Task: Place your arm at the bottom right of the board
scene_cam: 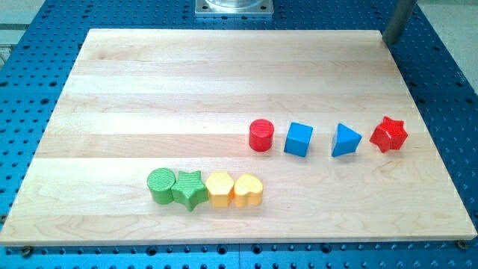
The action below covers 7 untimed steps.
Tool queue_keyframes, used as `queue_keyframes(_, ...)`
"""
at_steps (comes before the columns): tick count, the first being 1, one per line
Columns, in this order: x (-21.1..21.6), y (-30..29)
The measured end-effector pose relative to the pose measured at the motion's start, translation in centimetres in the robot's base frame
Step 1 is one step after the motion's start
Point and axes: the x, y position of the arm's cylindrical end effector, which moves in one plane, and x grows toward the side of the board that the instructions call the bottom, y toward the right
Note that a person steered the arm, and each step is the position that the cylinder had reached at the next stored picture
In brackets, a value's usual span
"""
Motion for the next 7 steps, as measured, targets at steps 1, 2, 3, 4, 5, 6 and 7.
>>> queue_keyframes(1, 1.5, -5.0)
queue_keyframes(2, 1.4, -5.0)
queue_keyframes(3, 1.4, -5.0)
queue_keyframes(4, 2.6, -5.2)
queue_keyframes(5, 2.7, -5.2)
queue_keyframes(6, 3.7, -5.2)
queue_keyframes(7, 7.7, -3.9)
